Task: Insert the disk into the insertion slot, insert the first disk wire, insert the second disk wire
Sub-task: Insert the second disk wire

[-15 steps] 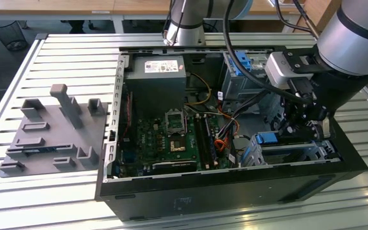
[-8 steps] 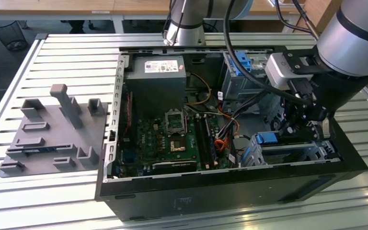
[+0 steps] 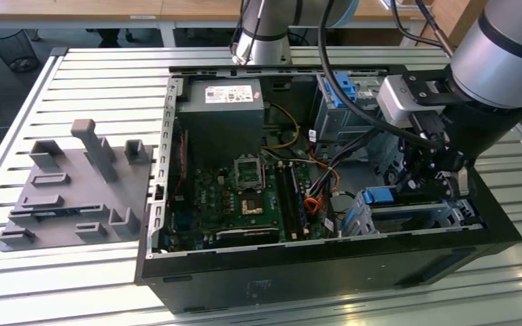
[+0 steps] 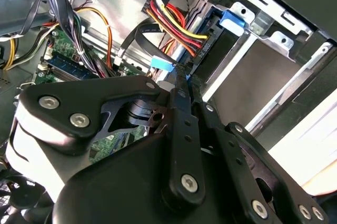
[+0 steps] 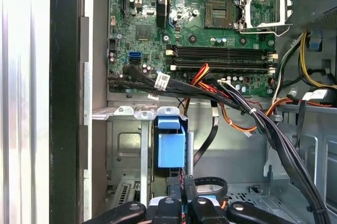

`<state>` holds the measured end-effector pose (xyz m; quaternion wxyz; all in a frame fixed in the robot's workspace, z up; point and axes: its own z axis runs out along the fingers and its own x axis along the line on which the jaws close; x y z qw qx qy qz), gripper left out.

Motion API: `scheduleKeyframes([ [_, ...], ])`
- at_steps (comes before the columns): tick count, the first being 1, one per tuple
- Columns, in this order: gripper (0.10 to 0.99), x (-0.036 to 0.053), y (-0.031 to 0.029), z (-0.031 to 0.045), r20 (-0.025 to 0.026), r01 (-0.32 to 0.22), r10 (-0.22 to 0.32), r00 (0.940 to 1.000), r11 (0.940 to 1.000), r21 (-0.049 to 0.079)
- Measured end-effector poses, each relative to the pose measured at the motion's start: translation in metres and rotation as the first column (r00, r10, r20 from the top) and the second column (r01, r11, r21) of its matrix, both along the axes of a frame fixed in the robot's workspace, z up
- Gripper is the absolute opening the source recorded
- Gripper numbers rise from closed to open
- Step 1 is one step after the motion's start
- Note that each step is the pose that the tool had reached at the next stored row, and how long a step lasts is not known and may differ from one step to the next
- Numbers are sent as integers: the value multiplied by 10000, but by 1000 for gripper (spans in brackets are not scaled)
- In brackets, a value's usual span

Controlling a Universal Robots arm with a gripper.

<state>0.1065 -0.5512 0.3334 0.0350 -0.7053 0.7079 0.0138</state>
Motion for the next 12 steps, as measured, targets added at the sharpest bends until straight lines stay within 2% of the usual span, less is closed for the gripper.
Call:
scheduleKeyframes([
  [12,149,18,-6,-9,1,0,0,10000,10000,0],
])
